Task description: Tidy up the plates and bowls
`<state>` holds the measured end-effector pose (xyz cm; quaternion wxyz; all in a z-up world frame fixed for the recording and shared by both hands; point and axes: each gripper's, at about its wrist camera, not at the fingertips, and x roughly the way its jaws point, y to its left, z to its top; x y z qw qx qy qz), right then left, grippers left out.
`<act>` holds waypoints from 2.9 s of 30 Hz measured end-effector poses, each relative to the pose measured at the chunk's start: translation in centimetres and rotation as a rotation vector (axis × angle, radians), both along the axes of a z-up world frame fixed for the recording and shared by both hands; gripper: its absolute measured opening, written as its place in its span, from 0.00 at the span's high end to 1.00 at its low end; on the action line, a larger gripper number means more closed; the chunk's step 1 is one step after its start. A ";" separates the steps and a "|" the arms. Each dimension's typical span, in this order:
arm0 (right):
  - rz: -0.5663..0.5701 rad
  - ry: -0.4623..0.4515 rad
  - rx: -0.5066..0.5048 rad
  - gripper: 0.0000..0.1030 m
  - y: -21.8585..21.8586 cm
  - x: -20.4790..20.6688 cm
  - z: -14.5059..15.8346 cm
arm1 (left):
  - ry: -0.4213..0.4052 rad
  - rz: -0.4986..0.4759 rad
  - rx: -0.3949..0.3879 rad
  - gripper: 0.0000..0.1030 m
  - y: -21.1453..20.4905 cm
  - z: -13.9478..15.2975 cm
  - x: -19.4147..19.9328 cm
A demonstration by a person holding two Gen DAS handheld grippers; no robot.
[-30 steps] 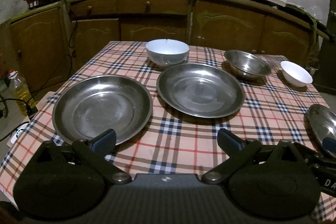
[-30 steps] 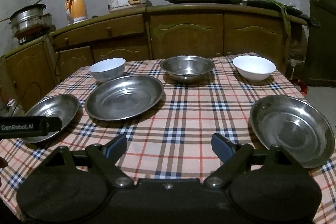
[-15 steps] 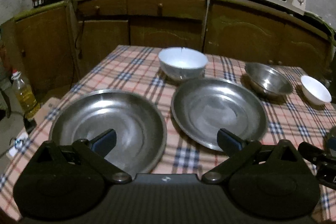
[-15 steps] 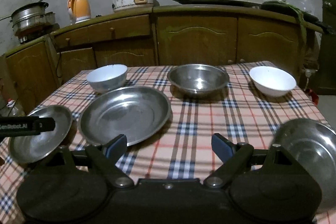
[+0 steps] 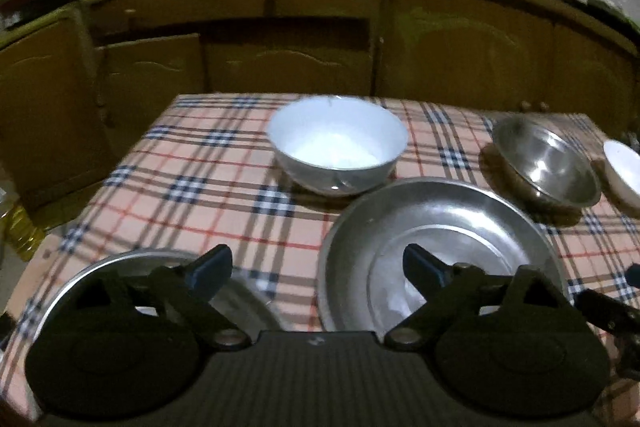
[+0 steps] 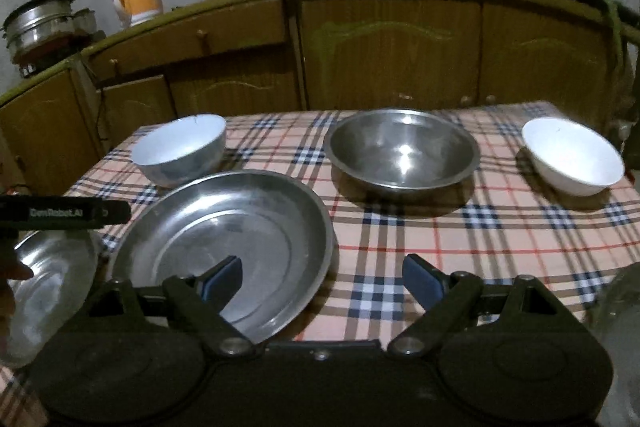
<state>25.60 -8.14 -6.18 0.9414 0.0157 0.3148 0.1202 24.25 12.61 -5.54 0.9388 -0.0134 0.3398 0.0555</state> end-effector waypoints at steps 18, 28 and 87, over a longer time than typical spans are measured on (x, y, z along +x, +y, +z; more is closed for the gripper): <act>-0.017 0.135 0.103 0.78 -0.2 4.5 -3.3 | 0.129 -0.082 -0.049 0.80 0.3 -3.0 3.6; -0.035 0.052 0.109 0.79 -2.5 0.5 0.7 | 0.040 -0.097 -0.063 0.82 -1.6 0.8 -0.6; -0.124 -0.028 0.069 0.78 -11.4 -16.3 3.0 | -0.022 -0.169 -0.029 0.82 -10.2 1.1 -14.6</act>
